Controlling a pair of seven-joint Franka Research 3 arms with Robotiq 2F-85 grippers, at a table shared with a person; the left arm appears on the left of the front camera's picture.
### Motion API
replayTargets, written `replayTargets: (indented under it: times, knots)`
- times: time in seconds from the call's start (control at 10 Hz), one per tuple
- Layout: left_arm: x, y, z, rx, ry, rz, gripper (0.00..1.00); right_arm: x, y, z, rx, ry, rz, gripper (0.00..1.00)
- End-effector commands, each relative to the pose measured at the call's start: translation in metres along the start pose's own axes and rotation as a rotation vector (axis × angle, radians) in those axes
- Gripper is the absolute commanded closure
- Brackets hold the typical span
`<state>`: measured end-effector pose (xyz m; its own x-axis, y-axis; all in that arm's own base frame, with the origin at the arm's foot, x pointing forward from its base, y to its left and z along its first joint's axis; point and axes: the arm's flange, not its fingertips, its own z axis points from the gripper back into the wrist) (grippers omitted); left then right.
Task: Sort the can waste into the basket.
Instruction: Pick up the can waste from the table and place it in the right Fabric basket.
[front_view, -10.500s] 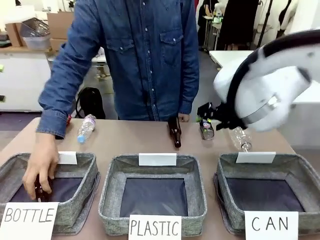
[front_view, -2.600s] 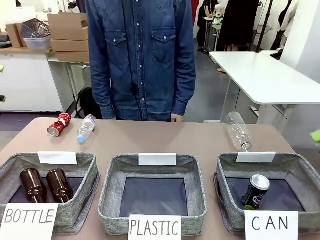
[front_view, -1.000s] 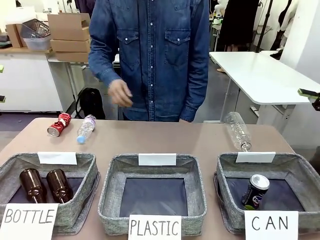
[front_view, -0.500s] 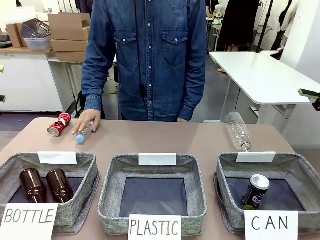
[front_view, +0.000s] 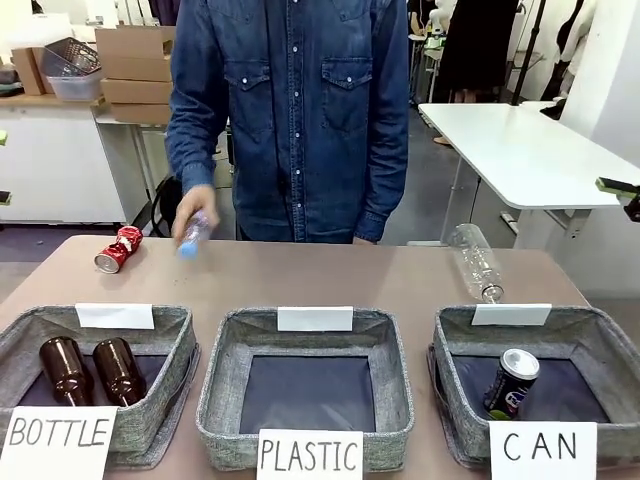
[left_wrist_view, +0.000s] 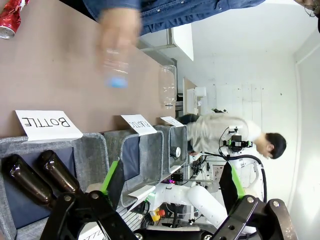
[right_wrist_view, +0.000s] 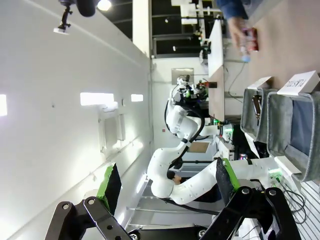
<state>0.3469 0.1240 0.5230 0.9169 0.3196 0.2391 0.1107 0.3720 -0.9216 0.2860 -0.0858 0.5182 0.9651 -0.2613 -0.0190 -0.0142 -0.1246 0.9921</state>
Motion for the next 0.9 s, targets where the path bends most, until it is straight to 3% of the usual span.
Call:
replayTargets:
  times: [0.0,0.2,0.4,0.5,0.6,0.8]
  knots:
    - [0.000,0.000,0.000,0.000,0.000,0.000,0.00,-0.002,0.000,0.001,-0.003,0.002,0.007,0.00]
    - [0.006,-0.003,-0.004,0.130,-0.014,-0.005,0.00,-0.002,0.000,0.001,-0.003,0.002,0.007,0.00]
    - [0.018,-0.005,-0.031,0.210,0.040,-0.014,0.00,-0.002,0.000,0.001,-0.003,0.002,0.007,0.00]
    - [0.023,-0.004,-0.046,0.265,0.013,-0.007,0.00,-0.002,0.000,0.001,-0.003,0.002,0.007,0.00]
    - [0.026,-0.006,-0.052,0.295,0.024,-0.011,0.00,-0.002,0.000,0.001,-0.003,0.002,0.007,0.00]
    - [0.034,-0.009,-0.030,0.241,-0.008,0.031,0.00,-0.002,0.000,0.001,-0.003,0.002,0.007,0.00]
